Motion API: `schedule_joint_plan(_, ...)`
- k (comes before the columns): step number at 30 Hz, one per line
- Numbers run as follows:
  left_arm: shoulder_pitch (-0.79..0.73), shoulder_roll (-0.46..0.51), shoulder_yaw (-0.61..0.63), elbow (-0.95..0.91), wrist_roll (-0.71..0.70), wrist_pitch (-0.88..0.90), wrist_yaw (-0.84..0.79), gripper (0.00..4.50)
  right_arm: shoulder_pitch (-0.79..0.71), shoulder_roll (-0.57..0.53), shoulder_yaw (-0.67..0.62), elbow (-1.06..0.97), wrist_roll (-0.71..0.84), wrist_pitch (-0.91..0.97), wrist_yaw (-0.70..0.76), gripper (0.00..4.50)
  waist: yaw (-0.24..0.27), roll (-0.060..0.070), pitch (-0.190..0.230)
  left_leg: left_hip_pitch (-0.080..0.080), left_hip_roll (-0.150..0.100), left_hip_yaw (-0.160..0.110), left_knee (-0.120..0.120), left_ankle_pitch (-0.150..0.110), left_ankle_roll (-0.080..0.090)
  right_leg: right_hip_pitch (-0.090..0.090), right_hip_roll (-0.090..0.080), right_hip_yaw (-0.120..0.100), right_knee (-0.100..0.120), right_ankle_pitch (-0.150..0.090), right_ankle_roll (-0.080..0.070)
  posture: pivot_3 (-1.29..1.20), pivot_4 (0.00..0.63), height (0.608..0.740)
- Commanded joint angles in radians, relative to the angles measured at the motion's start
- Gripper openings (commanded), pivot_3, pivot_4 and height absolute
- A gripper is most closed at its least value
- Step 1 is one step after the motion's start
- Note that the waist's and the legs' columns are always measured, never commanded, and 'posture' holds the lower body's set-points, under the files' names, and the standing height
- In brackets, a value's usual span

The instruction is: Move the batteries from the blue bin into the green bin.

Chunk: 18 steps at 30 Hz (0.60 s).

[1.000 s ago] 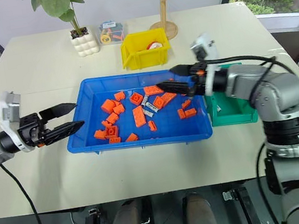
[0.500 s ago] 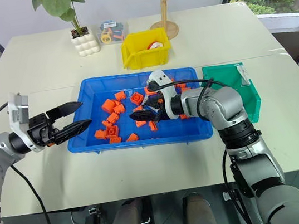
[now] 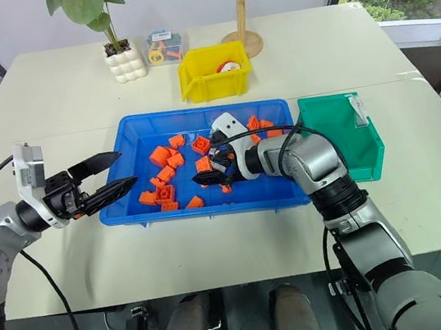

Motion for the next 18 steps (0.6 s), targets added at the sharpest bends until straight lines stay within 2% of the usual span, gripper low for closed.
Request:
schedule_joint_plan(1,0.012,-0.006,0.038,-0.039,-0.015,-0.024,0.011,4.50,-0.021,0.014,0.009,-0.014,-0.023,-0.038,0.020,3.61,0.000,0.000,0.000,0.000,0.000,0.000,0.000,0.000,0.000,0.000,0.000,0.000,0.000,0.000,0.000,0.00,0.150,0.739)
schedule_joint_plan(5,0.018,-0.009,0.044,-0.045,-0.017,-0.024,0.018,4.50,-0.020,0.015,0.021,-0.019,-0.049,-0.056,0.035,1.67,0.000,0.000,0.000,0.000,0.000,0.000,0.000,0.000,0.000,0.000,0.000,0.000,0.000,0.000,0.000,0.00,0.150,0.739)
schedule_joint_plan(9,0.023,-0.009,0.046,-0.043,-0.017,-0.031,0.022,4.50,-0.020,0.013,0.031,-0.023,-0.073,-0.076,0.052,0.03,0.000,0.000,0.000,0.000,0.000,0.000,0.000,0.000,0.000,0.000,0.000,0.000,0.000,0.000,0.000,0.00,0.150,0.739)
schedule_joint_plan(18,0.025,-0.010,0.048,-0.033,-0.013,-0.039,0.026,4.50,-0.050,0.022,0.011,-0.034,-0.100,-0.108,0.058,0.03,0.000,0.000,0.000,0.000,0.000,0.000,0.000,0.000,0.000,0.000,0.000,0.000,0.000,0.000,0.000,0.00,0.150,0.739)
